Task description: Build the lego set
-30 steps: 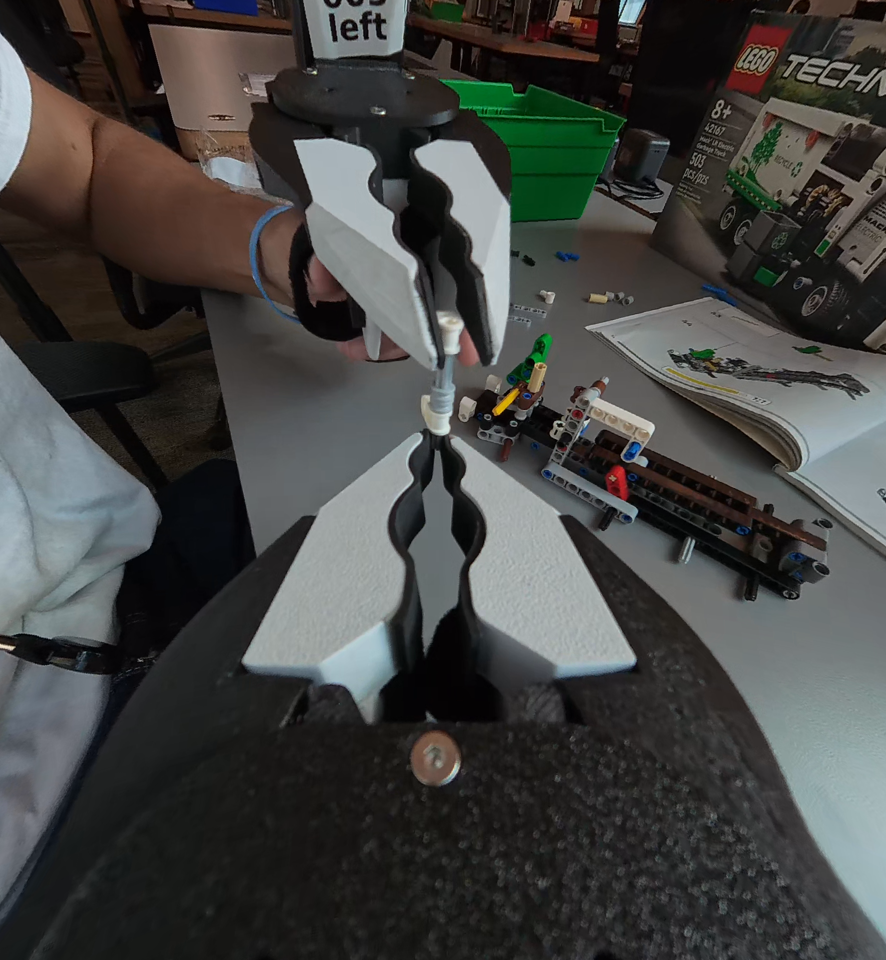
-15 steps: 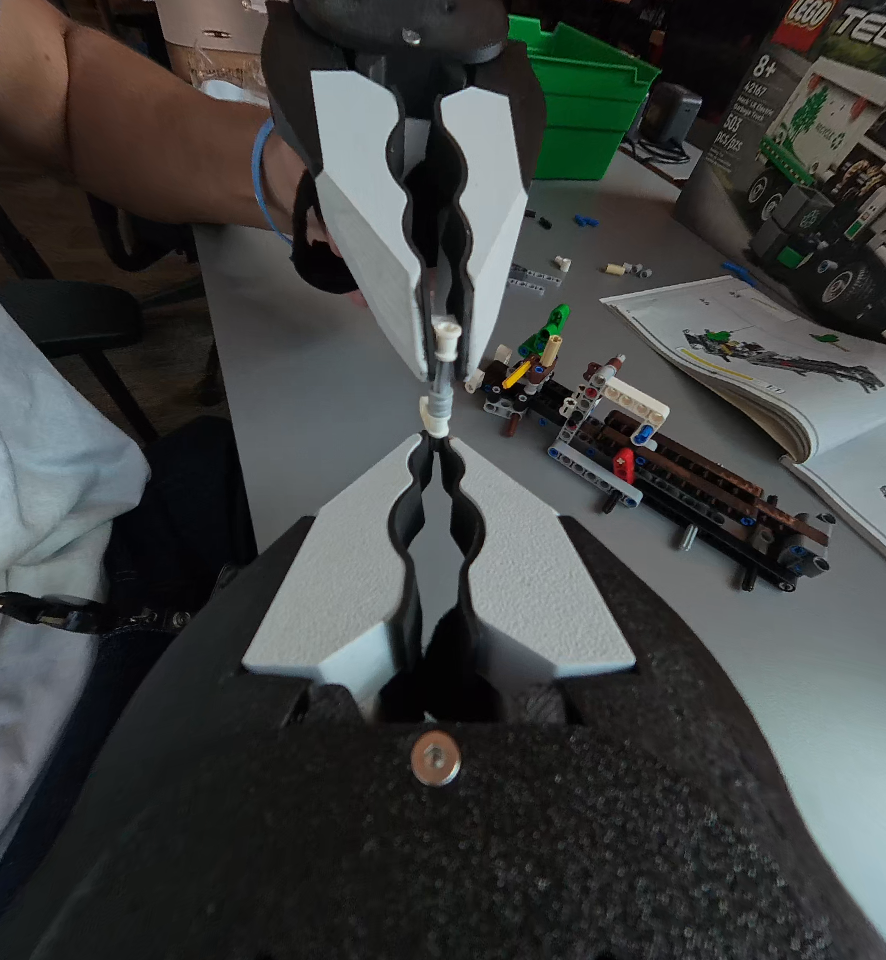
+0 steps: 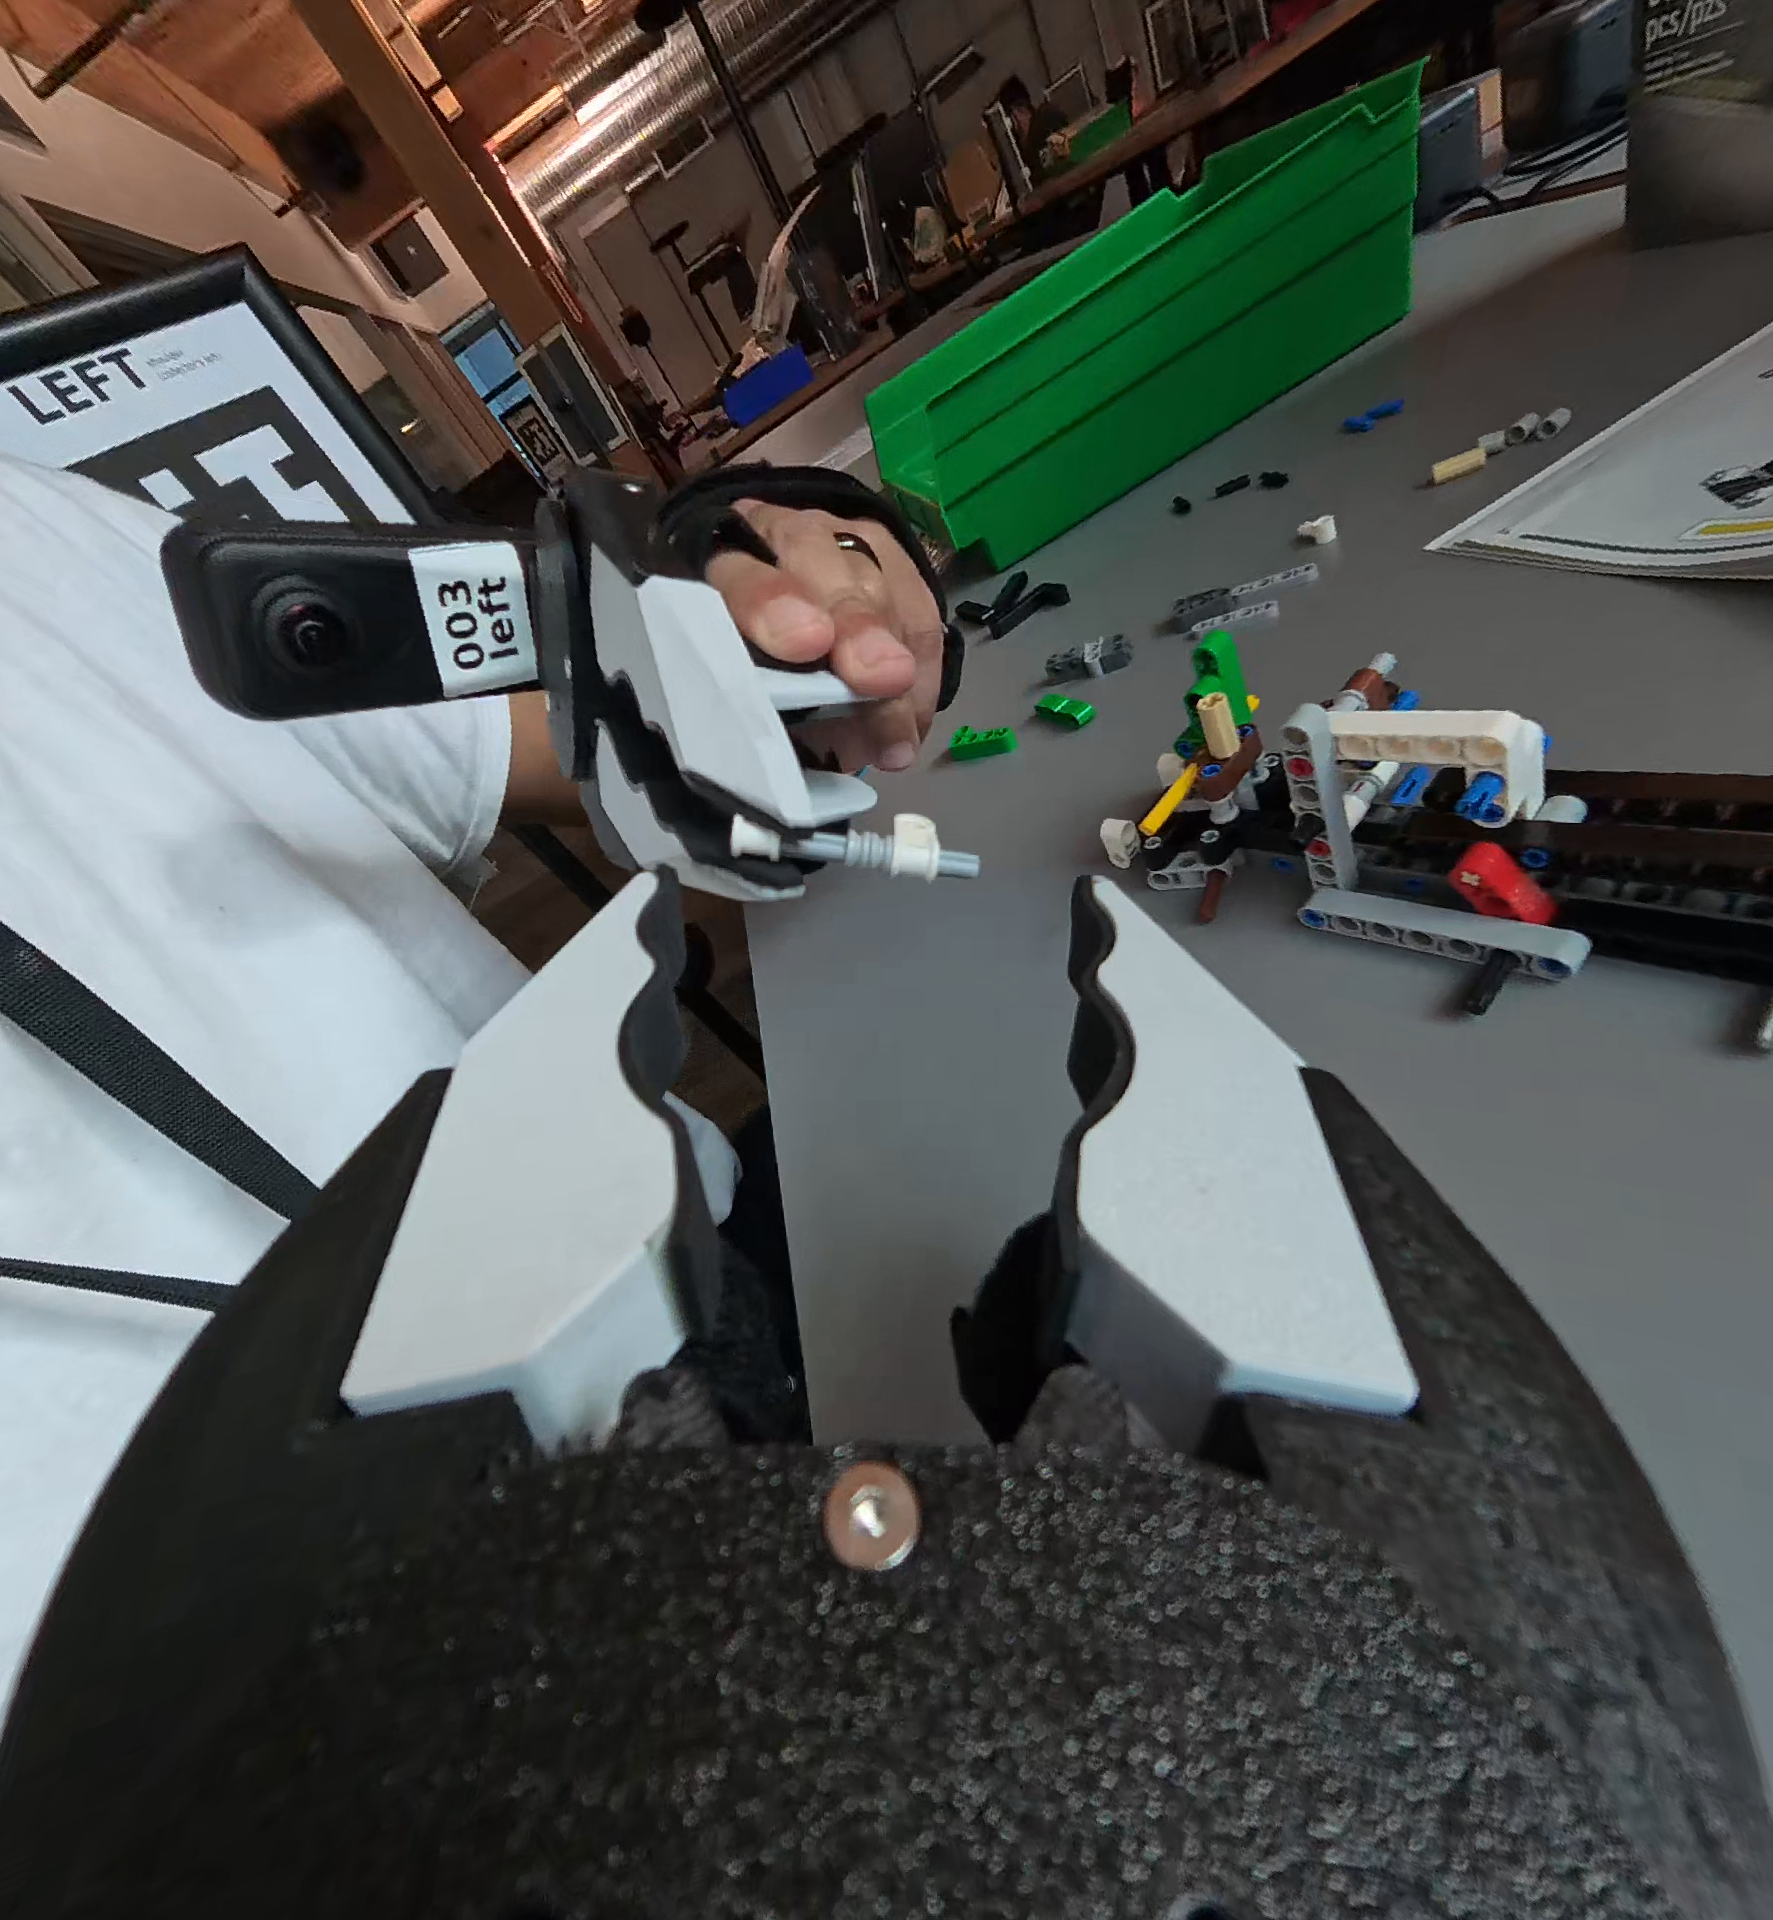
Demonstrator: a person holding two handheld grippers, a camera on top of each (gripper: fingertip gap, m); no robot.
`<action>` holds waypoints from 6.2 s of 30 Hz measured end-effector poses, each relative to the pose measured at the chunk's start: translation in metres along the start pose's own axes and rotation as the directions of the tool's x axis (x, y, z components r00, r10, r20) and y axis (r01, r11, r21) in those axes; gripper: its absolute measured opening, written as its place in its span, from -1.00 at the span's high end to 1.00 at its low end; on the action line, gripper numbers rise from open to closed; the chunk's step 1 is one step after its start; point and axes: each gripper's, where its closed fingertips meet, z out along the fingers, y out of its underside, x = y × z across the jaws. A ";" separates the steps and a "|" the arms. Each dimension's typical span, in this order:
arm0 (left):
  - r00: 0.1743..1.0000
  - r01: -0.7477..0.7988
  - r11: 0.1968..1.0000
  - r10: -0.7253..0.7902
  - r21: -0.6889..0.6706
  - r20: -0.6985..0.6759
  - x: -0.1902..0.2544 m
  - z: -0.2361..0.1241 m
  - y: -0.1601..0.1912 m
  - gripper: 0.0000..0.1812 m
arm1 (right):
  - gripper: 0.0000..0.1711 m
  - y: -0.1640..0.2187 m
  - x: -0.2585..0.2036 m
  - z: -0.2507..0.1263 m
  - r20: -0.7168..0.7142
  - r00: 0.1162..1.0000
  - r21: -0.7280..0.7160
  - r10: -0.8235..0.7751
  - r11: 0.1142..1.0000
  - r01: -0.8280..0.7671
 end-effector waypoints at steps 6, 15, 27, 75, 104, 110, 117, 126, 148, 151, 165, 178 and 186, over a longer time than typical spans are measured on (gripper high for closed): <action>0.996 -0.083 0.996 0.083 -0.014 0.016 0.006 0.002 0.000 0.94 | 0.35 0.000 -0.010 0.004 0.076 0.995 0.032 0.064 0.997 -0.066; 0.991 -0.112 0.993 0.110 0.026 0.073 0.002 -0.002 -0.008 0.94 | 0.49 -0.008 -0.014 -0.003 0.150 0.982 0.071 0.111 0.990 -0.122; 0.993 -0.106 0.994 0.105 0.011 0.052 0.007 0.001 -0.007 0.94 | 0.50 -0.004 -0.014 -0.003 0.123 0.990 0.055 0.061 0.996 -0.068; 0.989 -0.134 0.991 0.132 0.021 0.072 0.007 -0.002 -0.015 0.94 | 0.50 -0.006 -0.017 -0.023 0.184 0.982 0.040 0.037 0.998 -0.045; 0.987 -0.150 0.989 0.149 0.005 0.066 0.011 -0.001 -0.013 0.95 | 0.72 -0.004 -0.020 -0.024 0.186 0.982 0.053 -0.022 0.998 0.013; 0.985 -0.162 0.987 0.161 0.007 0.064 0.012 -0.002 -0.015 0.95 | 0.73 -0.003 -0.022 -0.024 0.203 0.979 0.049 -0.023 0.999 0.013; 0.981 -0.182 0.983 0.181 0.000 0.071 0.013 -0.002 -0.015 0.95 | 0.77 -0.004 -0.022 -0.024 0.202 0.979 0.049 -0.022 0.999 0.012; 0.903 -0.390 0.902 0.414 -0.182 0.116 0.006 0.005 0.016 0.95 | 0.53 -0.008 0.002 -0.027 -0.024 0.990 0.028 -0.138 0.990 0.139; 0.801 -0.533 0.816 0.572 -0.223 0.177 0.005 0.006 0.021 1.00 | 0.94 -0.009 0.009 -0.030 0.107 0.979 0.004 0.174 0.984 -0.176; 0.924 -0.275 0.932 0.324 -0.235 0.203 -0.017 0.005 0.032 0.95 | 0.93 -0.030 0.025 -0.045 0.038 0.985 0.170 0.171 0.970 -0.175; 0.655 0.755 0.655 -0.754 -0.011 0.050 -0.066 -0.005 0.070 0.88 | 0.93 -0.060 0.067 -0.091 -0.381 0.920 0.329 -0.096 0.916 0.231; 0.585 0.811 0.576 -0.790 -0.104 0.184 -0.109 -0.022 0.148 0.90 | 0.93 -0.062 0.132 -0.124 -0.644 0.762 0.305 0.076 0.938 0.164; 0.681 0.732 0.635 -0.690 -0.246 0.247 -0.103 -0.025 0.183 0.92 | 0.93 -0.051 0.144 -0.123 -0.696 0.703 0.284 0.146 0.955 0.083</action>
